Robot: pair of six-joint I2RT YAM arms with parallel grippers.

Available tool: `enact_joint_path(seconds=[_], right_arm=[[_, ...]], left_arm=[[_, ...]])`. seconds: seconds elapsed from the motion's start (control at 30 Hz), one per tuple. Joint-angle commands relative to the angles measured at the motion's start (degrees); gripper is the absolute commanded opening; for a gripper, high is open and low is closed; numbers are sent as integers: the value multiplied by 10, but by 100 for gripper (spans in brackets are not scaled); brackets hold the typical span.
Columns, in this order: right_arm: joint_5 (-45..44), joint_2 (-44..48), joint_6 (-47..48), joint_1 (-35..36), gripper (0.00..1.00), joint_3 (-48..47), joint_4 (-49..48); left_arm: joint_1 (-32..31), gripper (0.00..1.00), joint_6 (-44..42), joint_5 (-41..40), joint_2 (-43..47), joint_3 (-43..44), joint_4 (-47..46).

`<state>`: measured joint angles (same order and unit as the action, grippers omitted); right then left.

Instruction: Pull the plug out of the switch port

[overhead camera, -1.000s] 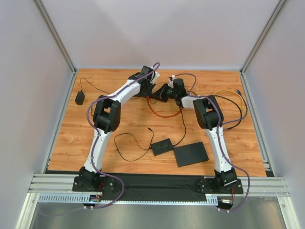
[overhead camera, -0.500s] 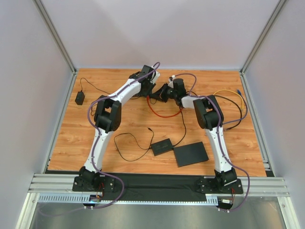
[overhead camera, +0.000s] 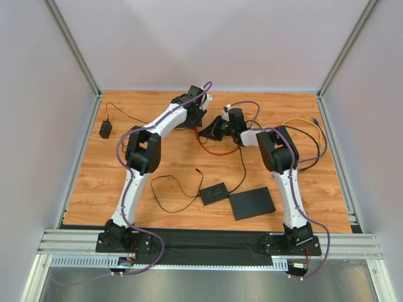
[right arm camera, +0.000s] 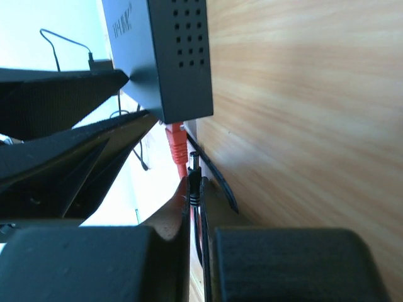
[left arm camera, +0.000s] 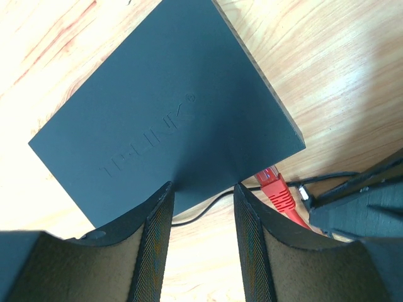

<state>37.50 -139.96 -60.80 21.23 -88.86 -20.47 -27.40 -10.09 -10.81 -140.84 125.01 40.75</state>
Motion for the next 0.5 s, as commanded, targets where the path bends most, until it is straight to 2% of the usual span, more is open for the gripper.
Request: enact_joint_path(seconds=[0.0,0.13,0.23,0.33,0.47], right_arm=[[-3,21,15,10,0,17,2],[-3,31,5,6,0,32,-36],[-29,64,32,2,0,53,-23],[-61,98,66,1,0,62,37],[-156,141,123,1,0,74,129]], left_arm=[[-1,50,14,25,-21,11,0],[-1,50,14,23,-19,10,1],[-1,50,20,22,-3,-2,-14],[-1,50,27,20,29,-41,-38],[1,51,38,15,79,-98,-91]])
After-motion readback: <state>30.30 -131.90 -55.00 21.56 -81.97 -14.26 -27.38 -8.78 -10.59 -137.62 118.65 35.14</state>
